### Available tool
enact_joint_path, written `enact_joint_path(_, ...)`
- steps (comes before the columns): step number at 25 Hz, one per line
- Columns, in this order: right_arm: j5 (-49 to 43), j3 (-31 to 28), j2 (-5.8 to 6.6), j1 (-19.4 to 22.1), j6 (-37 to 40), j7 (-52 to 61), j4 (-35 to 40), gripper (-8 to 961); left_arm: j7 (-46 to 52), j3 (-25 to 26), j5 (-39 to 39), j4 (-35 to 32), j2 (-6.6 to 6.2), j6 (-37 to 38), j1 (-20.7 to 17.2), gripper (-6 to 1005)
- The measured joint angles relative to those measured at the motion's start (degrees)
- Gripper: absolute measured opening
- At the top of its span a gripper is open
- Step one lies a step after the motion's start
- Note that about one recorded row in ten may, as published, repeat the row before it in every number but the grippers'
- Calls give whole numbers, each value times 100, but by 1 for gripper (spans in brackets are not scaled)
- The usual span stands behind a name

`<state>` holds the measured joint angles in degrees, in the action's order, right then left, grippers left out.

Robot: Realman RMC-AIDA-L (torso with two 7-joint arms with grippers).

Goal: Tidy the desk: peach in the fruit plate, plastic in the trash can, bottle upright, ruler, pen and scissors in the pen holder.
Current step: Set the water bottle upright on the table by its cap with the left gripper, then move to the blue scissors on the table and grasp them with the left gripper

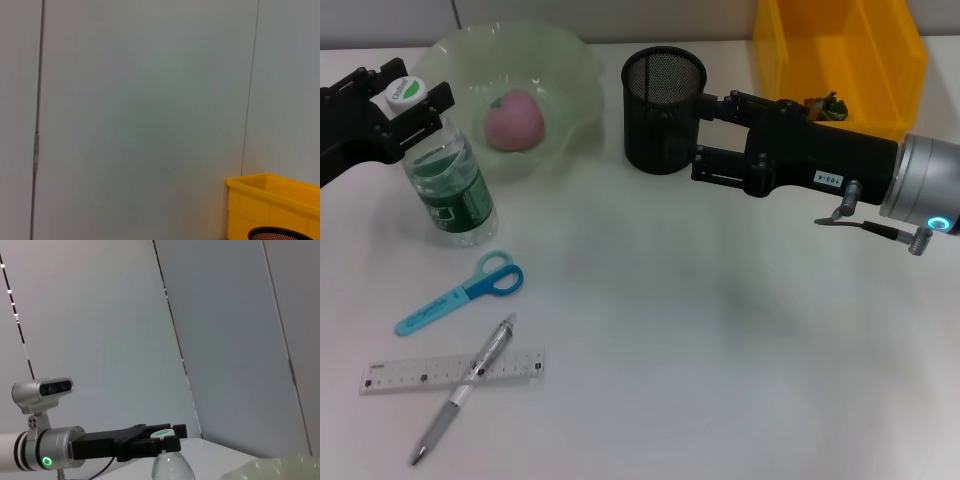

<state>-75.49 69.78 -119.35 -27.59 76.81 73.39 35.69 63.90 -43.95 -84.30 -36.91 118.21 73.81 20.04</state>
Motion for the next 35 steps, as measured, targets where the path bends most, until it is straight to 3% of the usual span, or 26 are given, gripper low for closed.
enact_joint_path(5, 0, 0, 0, 0, -4, 0, 0, 741, 0, 2, 5, -6, 3, 7, 0, 680)
enact_joint_path(27, -1, 0, 0, -25, -92, 0, -10, 741, 259, 60, 325, -274, -8, 680, -54, 680)
enact_joint_path(35, 129, -16, -9, -20, -150, 0, -67, 741, 898, 63, 380, -521, -71, 873, 46, 681)
